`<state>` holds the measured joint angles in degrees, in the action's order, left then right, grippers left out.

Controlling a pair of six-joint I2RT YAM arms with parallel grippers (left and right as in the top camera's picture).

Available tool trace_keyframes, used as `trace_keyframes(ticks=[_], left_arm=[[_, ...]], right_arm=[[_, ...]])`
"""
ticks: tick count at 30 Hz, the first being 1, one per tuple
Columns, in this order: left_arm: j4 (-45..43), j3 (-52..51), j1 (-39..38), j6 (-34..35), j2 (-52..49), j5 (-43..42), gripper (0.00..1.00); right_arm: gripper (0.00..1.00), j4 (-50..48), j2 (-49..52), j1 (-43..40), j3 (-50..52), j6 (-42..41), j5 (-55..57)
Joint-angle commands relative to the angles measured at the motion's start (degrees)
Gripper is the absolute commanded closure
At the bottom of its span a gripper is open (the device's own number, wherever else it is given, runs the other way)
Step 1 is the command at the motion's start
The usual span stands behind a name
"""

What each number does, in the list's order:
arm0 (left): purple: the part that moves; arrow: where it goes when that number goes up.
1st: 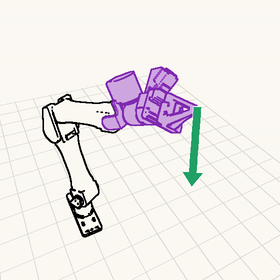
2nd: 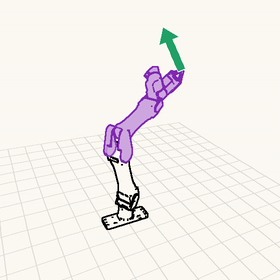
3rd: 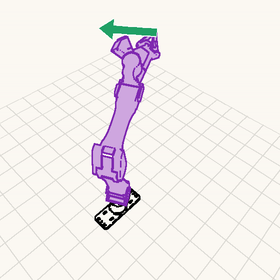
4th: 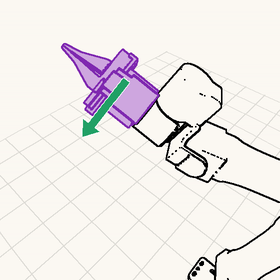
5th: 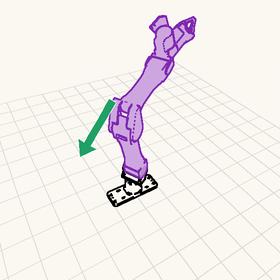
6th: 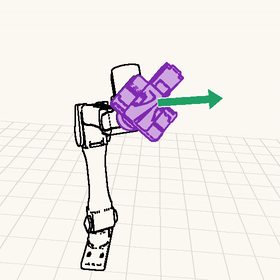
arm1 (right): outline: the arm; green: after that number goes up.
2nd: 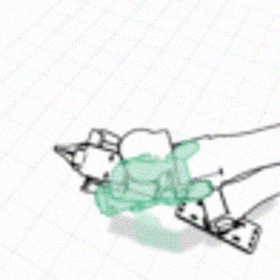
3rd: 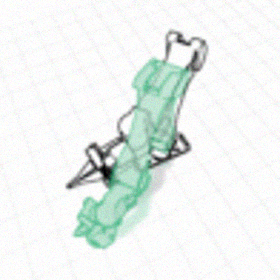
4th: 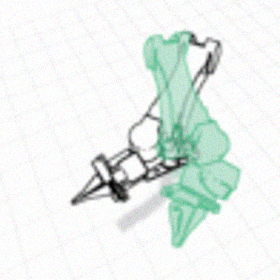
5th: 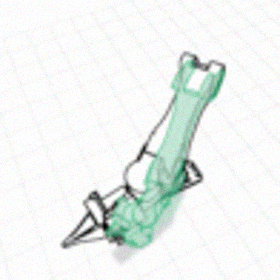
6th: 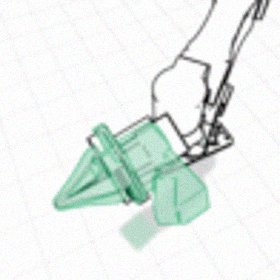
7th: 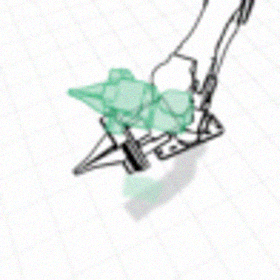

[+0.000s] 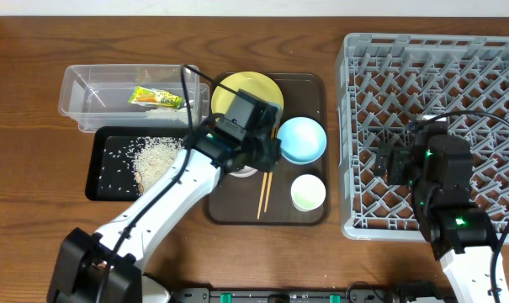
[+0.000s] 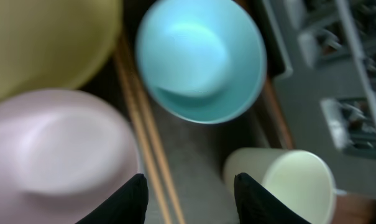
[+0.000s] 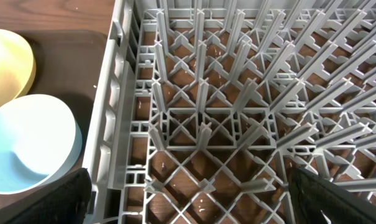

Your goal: Sort waste into correct bins and load items into the dishwasher rack

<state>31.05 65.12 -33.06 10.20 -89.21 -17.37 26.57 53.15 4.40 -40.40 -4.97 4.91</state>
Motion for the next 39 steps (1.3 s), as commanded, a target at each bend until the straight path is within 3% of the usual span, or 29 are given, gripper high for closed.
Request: trace_keyframes(ticks=[1,13,16,21,31,35,39], left_arm=[[0.15,-1.05,-2.36,-0.96,-1.05,-2.97,0.52],[0.11,-1.81,-7.69,1.09,-7.67,-2.97,0.54],[0.13,-1.81,-8.09,1.11,-9.97,-2.99,0.64],[0.02,-1.79,-8.11,1.25,-10.49,-2.97,0.94],[1.51,-0.7,-2.45,4.15,-4.63,-3.45,0.94],[-3.58,-0.59,5.97,6.56,-0.11,-13.44,0.94],[-12.94,-0.61,14.69,15.39,-0.39,-26.58,0.94]], right_arm=[[0.01,0.04,0.0,0.5,-1.03,0.11,-0.02],[0.01,0.07,0.0,0.5,-1.03,0.09,-0.02],[0.01,0.09,0.0,0.5,-1.03,0.09,-0.04],[0.01,0.07,0.0,0.5,-1.03,0.09,-0.04],[0.01,-1.55,0.02,0.5,-1.03,0.11,-0.13],[0.01,-4.28,0.07,0.5,-1.03,1.07,-6.6],[0.01,-6.67,1.36,0.5,-1.03,2.64,-18.84]])
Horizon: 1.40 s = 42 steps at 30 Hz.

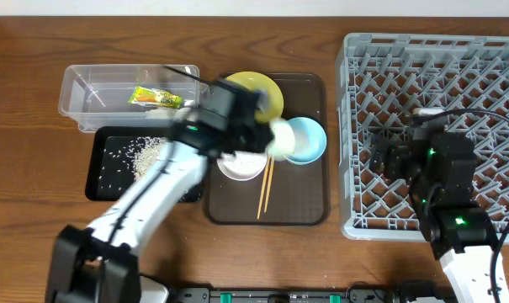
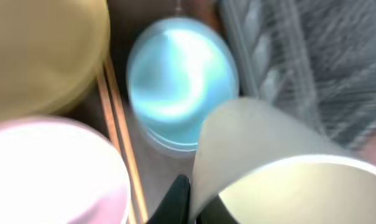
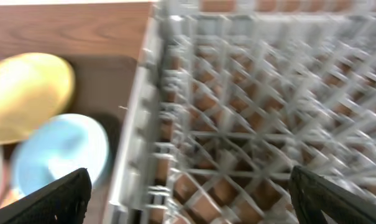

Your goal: Sort waste into correct bins and load items into the dishwasher rack

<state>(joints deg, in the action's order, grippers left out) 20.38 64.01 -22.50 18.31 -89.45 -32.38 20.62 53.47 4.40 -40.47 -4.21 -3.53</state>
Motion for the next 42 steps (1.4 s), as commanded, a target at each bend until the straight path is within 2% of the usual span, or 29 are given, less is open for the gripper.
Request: trace_keyframes(ticks=[1,4,7,12,22,25,28,33,38,42], left_arm=[[-5.09,0.5,5.95,11.02,-0.76,-15.1,0.94],[-14.29,0.5,9.16,19.3,-3.04,-26.38,0.94],[-20.33,0.5,9.68,24.52,-5.33,-34.07,0.94],[-22.23,0.5,8.17,26.6,-7.54,-42.88,0.94],[-22.18,0.5,5.33,26.62,-8.09,-46.69,0.94],[-22.18,0.5,4.61,26.73,-8.09,-46.73,0.94],[-22.21,0.5,4.02,27.74,-8.09,-46.73,0.94],[-22.21,0.5,2.78,28.11,-8.07,-47.84,0.94],[-22.21,0.5,1.68,28.35,-8.09,-48.22,0.94],[-22.21,0.5,1.46,29.03,-8.07,-48.43,0.94]], right_arm=[[0.01,-1.16,1.7,0.5,-0.96,2.67,-14.75],[0.02,-2.62,4.2,0.5,-0.96,4.55,-27.06],[0.02,-5.51,7.43,0.5,-0.96,5.53,-37.16],[0.01,-11.43,12.61,0.5,-0.96,7.98,-49.68],[0.01,-26.56,19.15,0.5,-0.96,7.93,-62.27],[0.07,-31.41,19.63,0.5,-0.96,7.8,-67.19],[0.08,-34.64,19.61,0.55,-0.96,5.66,-68.76],[0.08,-36.79,19.63,0.55,-0.96,5.07,-68.74],[0.13,-37.13,19.61,0.55,-0.96,5.07,-68.78],[0.21,-37.16,19.63,0.55,-0.96,5.09,-68.78]])
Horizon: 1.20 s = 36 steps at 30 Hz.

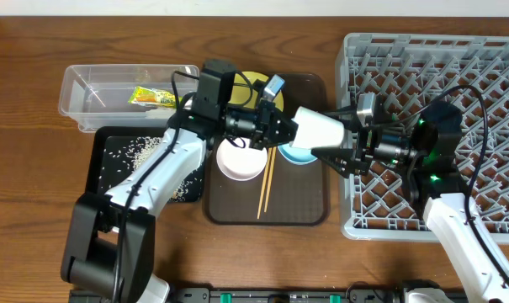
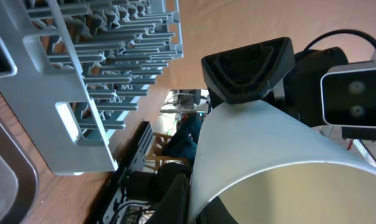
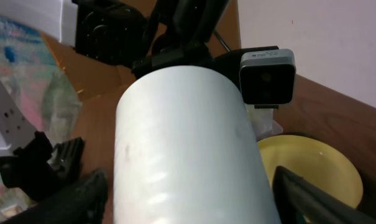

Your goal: Sort waste into correct bins and load items into the dishwasher rack

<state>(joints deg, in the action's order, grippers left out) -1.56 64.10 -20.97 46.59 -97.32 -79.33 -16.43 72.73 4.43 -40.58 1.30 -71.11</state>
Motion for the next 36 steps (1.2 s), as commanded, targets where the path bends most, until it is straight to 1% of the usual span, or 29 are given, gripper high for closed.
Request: trace_keyframes(ticks=[1,9,10,12,14,18,20,21,22,23,27,29,30,31,32,33,34,36], left_arm=[[-0.26,0.42,-0.07,0.74,-0.22,-1.51,0.94],[-0.26,0.42,-0.07,1.16,-0.2,-1.51,0.94],[-0.26,0.42,-0.07,1.18,-0.2,-1.49,0.94],[-0.26,0.42,-0.07,1.18,-0.2,-1.49,0.94],[-0.26,0.42,-0.07,1.18,-0.2,-1.49,0.94],[-0.28,0.42,0.0,1.07,-0.22,-0.96,0.91],[-0.28,0.42,0.15,-0.33,-0.2,0.2,0.86],[-0.26,0.42,0.17,-1.29,-0.22,0.98,0.83],[-0.26,0.42,0.17,-2.51,-0.22,1.97,0.78],[-0.26,0.42,0.17,-3.85,-0.2,2.8,0.76],[1.53,0.42,0.48,-9.99,-0.22,9.53,0.71],[4.63,0.42,1.2,-13.31,-0.2,16.28,0.7],[6.78,0.42,1.75,-13.79,-0.17,20.94,0.7],[8.17,0.42,2.19,-13.79,-0.11,24.06,0.71],[9.14,0.42,2.67,-14.34,-0.07,26.36,0.7],[10.4,0.42,3.32,-16.13,0.09,28.92,0.7],[11.5,0.42,3.78,-16.96,0.39,30.95,0.7],[14.1,0.42,5.01,-19.74,1.27,34.93,0.7]], right_arm=[[0.22,-0.11,0.37,0.52,-0.85,-0.42,-1.18],[0.32,-0.96,0.35,0.52,-0.85,-0.39,-1.18],[0.34,-0.96,0.37,0.52,-0.85,-0.39,-1.18],[0.44,-0.94,0.37,0.52,-0.85,-0.42,-1.18],[0.48,-0.94,0.35,0.52,-0.85,-0.42,-1.18],[0.46,-0.68,0.37,0.52,-0.85,-0.46,-1.16],[0.45,-0.28,0.37,0.52,-0.85,-1.01,-1.16],[0.43,0.02,0.37,0.5,-0.85,-1.4,-1.11],[0.43,0.5,0.37,0.46,-0.83,-1.49,-1.01],[0.43,1.14,0.35,0.44,-0.83,-1.49,-0.66],[0.54,4.55,0.35,-0.33,-0.83,-3.54,4.09],[0.64,6.45,0.35,-0.81,-0.85,-4.74,8.02],[0.69,7.32,0.35,-1.11,-0.85,-5.2,10.12],[0.72,7.96,0.33,-1.31,-0.85,-5.42,11.69],[0.75,8.59,0.24,-1.55,-0.85,-5.57,13.7],[0.82,9.31,0.0,-1.77,-0.87,-5.64,16.15],[0.84,9.79,-0.2,-1.86,-0.9,-5.99,17.97],[0.91,11.5,-1.2,-2.21,-1.03,-6.19,22.84]])
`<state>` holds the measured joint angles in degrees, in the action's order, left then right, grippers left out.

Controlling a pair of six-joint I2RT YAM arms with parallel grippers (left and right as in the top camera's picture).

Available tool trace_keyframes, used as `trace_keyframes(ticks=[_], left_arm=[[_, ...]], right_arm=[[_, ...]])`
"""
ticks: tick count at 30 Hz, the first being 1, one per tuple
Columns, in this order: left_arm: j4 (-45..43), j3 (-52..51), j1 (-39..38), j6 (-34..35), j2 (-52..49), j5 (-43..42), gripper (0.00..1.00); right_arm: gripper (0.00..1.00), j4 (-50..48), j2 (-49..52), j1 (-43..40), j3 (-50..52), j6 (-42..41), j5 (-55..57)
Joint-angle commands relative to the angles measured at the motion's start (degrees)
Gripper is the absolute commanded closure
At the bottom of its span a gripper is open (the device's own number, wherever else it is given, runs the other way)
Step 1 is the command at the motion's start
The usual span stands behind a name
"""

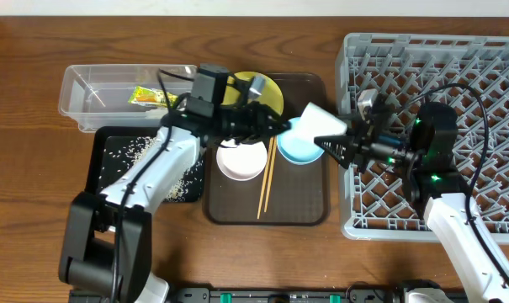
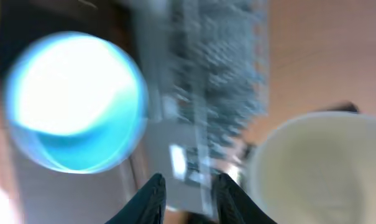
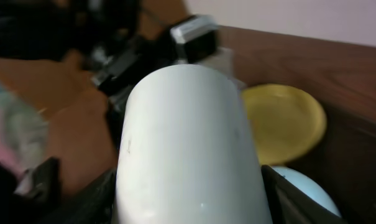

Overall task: Sort waste into correct bins and load items into the dishwasher rack
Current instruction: 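Hand the white cup from the left gripper to the right gripper, then lower the white cup into the grey dish rack with the right gripper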

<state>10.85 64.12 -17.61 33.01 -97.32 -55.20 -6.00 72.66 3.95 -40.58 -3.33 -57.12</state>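
Note:
A pale cream cup (image 1: pixel 321 126) hangs on its side over the right edge of the brown tray (image 1: pixel 271 210). My right gripper (image 1: pixel 340 145) is shut on the cup's body, which fills the right wrist view (image 3: pixel 188 143) between the dark fingers (image 3: pixel 91 199). My left gripper (image 1: pixel 275 126) is open just left of the cup. In the left wrist view its fingers (image 2: pixel 153 196) hold nothing and the cup's mouth (image 2: pixel 318 168) shows to the right. The grey dishwasher rack (image 1: pixel 456 84) lies at the right.
On the tray are a blue bowl (image 1: pixel 298 147), a yellow plate (image 1: pixel 267 91), a pale pink bowl (image 1: pixel 241 160) and chopsticks (image 1: pixel 267 181). A clear bin (image 1: pixel 94 105) with a wrapper and a black tray (image 1: pixel 111 181) with rice lie at the left.
My left gripper was shut on the cup with the right gripper's fingers around it. Now the left gripper is open and a little back from the cup, which the right gripper holds.
First my left gripper was open over the tray, by the cup standing at its front right, and my right gripper was over the rack. Then the left held the cup above the blue bowl. Then both grippers met at the cup; now only the right holds it.

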Motion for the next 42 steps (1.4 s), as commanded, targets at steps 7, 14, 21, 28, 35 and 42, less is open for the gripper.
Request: trace_keyframes(ticks=[7,14,21,28,35,42], left_arm=[[15.02,0.42,5.95,-15.93,9.77,26.82,0.71],[22.45,0.39,7.74,-16.92,18.08,37.38,0.7],[22.53,0.39,7.72,-16.87,18.67,38.36,0.7],[22.56,0.39,7.72,-16.9,18.67,38.36,0.7],[22.56,0.39,7.74,-16.9,18.67,38.36,0.7],[22.56,0.39,7.72,-16.9,18.67,38.36,0.7]], right_arm=[[0.99,23.69,-6.75,-4.04,-8.79,-0.66,27.12],[0.99,50.38,-6.58,-7.8,-22.88,-0.94,42.91],[0.99,73.7,0.17,-11.82,-35.41,-3.54,49.55],[0.99,87.73,11.17,-12.68,-45.55,-4.98,60.11],[0.99,87.1,16.22,-12.7,-44.5,-5.42,61.64],[0.99,85.46,16.87,-14.21,-39.36,-5.42,61.59]])
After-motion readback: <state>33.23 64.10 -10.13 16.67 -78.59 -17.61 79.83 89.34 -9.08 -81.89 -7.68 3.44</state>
